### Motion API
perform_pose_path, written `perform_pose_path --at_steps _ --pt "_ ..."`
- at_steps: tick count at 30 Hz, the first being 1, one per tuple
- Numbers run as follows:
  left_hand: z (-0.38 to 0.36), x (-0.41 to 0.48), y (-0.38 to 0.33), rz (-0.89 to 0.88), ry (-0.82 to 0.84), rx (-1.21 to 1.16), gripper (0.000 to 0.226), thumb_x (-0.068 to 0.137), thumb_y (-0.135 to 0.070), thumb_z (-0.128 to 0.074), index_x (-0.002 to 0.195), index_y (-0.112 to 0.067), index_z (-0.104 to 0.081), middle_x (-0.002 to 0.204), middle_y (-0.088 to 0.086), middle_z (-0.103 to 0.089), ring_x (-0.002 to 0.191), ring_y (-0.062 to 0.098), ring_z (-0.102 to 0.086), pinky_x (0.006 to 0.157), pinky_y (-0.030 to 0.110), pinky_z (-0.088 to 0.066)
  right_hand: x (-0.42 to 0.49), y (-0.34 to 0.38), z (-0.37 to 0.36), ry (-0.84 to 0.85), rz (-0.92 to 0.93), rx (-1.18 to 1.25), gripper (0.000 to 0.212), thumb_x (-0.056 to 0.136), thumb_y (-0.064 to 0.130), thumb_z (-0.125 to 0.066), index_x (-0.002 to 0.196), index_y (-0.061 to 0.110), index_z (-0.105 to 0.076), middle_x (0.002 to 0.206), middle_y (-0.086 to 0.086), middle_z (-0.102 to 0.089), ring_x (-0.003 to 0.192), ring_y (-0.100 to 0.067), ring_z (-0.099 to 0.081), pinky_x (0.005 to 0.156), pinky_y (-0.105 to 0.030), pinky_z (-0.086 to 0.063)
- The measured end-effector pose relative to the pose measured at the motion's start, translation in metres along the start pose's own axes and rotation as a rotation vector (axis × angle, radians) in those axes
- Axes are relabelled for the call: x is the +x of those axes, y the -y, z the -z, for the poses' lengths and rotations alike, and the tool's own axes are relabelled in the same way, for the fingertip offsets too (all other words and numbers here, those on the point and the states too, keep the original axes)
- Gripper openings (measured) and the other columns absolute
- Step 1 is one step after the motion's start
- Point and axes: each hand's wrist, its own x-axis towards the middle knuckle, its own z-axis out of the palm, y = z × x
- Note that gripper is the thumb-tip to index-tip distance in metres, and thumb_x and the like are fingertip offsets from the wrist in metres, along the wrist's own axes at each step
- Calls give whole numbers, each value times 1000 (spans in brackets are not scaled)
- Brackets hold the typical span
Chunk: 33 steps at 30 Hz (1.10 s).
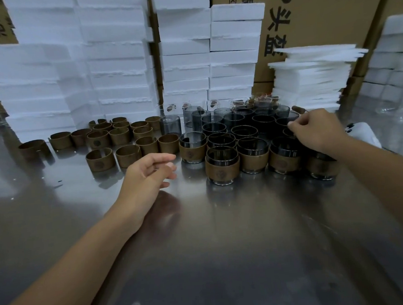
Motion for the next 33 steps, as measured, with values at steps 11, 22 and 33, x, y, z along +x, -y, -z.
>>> perform_pose_path --at_steps 11,22,33 --pt "1 1 1 -17 2 7 19 90 -7 -60 94 -23 -69 74 -12 -70 71 3 -65 74 27 -50 17 12 -10 220 -57 -147 46 96 37 -52 89 -4 -70 71 -17 -60 65 -25 -51 65 -34 -44" --pt "1 1 1 -17 -1 2 19 90 -7 -60 92 -24 -69 72 -13 -70 72 3 -65 74 27 -50 12 22 -3 115 -41 -83 21 95 28 -55 89 17 -72 103 -12 -66 100 -35 -57 92 -51 -49" --pt "1 1 -1 -25 1 -5 19 90 -7 -60 91 -24 -68 71 -13 -70 71 2 -65 72 23 -49 -5 48 -2 -271 191 -4 24 100 27 -47 104 16 -67 101 -9 -69 100 -33 -58 96 -41 -34"
